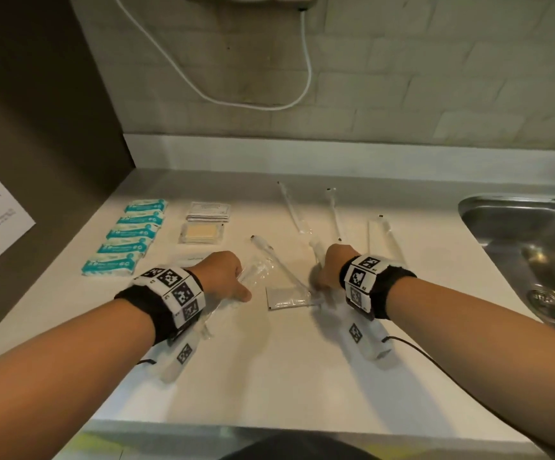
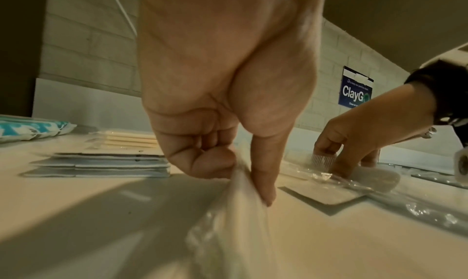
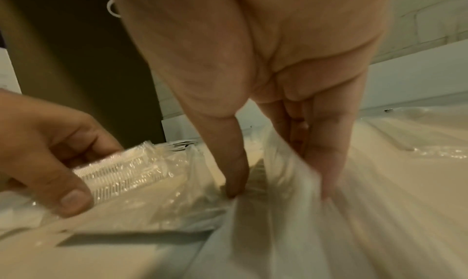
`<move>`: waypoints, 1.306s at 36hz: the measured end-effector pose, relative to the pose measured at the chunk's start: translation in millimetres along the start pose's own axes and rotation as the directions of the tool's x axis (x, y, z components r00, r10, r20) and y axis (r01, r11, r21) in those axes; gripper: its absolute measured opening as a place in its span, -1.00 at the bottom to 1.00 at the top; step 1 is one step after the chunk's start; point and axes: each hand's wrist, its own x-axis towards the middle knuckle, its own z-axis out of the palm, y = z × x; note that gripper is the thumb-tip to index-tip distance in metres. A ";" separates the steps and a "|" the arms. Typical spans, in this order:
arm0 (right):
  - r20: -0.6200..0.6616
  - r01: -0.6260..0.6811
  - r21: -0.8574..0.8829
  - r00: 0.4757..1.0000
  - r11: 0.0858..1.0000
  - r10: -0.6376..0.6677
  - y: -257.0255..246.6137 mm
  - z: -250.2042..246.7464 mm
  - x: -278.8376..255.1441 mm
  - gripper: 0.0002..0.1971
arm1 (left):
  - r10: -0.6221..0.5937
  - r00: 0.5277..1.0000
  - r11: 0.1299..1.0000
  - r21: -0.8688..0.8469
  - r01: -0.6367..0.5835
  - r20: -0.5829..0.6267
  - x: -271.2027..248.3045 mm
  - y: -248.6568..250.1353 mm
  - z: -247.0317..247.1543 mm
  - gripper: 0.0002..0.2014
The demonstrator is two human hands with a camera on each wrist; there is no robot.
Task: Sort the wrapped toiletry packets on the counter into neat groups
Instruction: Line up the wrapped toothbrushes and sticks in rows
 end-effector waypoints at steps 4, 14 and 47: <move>-0.049 0.056 -0.042 0.997 0.998 -0.058 0.7 4.9 6.5 -0.36 | 0.025 0.999 1.000 0.006 -0.025 -0.024 0.4 3.2 -5.8 -0.68; 0.039 0.015 0.031 0.999 0.999 -0.017 -2.7 -8.5 -15.1 -0.78 | 0.087 0.991 0.996 0.004 -0.087 -0.102 0.1 16.3 -21.7 -0.77; -0.112 -0.066 0.314 0.988 0.947 0.106 172.4 -44.9 52.2 -0.65 | 0.234 0.963 0.882 -0.388 -0.267 -0.132 73.3 211.2 9.3 -0.76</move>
